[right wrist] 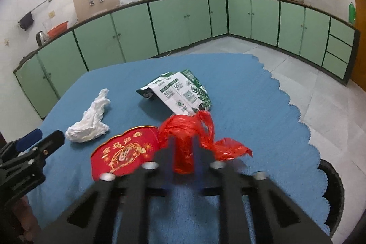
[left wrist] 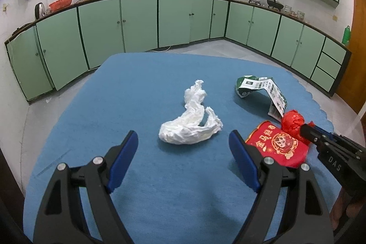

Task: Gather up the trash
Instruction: 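Grasp the red plastic bag with the right gripper and lift it, then grasp the red paper cup with the left gripper while the right holds the bag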

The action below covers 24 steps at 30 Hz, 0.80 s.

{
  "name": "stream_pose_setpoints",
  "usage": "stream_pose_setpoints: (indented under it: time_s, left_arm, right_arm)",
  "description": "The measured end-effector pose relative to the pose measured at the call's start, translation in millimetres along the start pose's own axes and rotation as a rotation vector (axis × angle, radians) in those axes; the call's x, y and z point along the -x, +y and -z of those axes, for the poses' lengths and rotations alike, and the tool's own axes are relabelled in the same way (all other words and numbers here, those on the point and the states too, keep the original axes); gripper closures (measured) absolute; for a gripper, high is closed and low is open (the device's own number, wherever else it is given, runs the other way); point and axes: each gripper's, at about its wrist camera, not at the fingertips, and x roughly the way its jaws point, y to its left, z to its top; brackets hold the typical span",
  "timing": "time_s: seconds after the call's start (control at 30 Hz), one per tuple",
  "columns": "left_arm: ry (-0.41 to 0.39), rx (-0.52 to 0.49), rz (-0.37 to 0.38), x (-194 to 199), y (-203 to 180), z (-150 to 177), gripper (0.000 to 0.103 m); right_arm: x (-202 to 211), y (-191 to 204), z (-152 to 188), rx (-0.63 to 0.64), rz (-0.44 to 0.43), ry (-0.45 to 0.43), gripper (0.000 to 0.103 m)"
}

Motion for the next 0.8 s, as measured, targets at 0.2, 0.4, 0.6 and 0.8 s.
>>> stream_pose_setpoints:
  time_s: [0.2,0.4,0.6,0.8]
  left_arm:
    - [0.014,-0.007,0.038,1.8,-17.1,5.1,0.024]
    - [0.020,-0.025,0.096,7.0,-50.1,8.6,0.024]
    - [0.029,-0.042,0.137,5.2,-94.6,13.8,0.021]
    - [0.031,-0.038,0.085,-7.7,-121.2,16.8,0.019]
  right_arm:
    - [14.0,-13.3,-1.0,-0.013,0.012,-0.028,0.098]
    - [32.7,-40.7,-0.3,-0.041,0.061,-0.057,0.098]
    - [42.0,-65.4,5.0,-0.053,0.090,-0.056,0.098]
    - [42.3,-81.5,10.8,-0.079,0.085,-0.050,0.098]
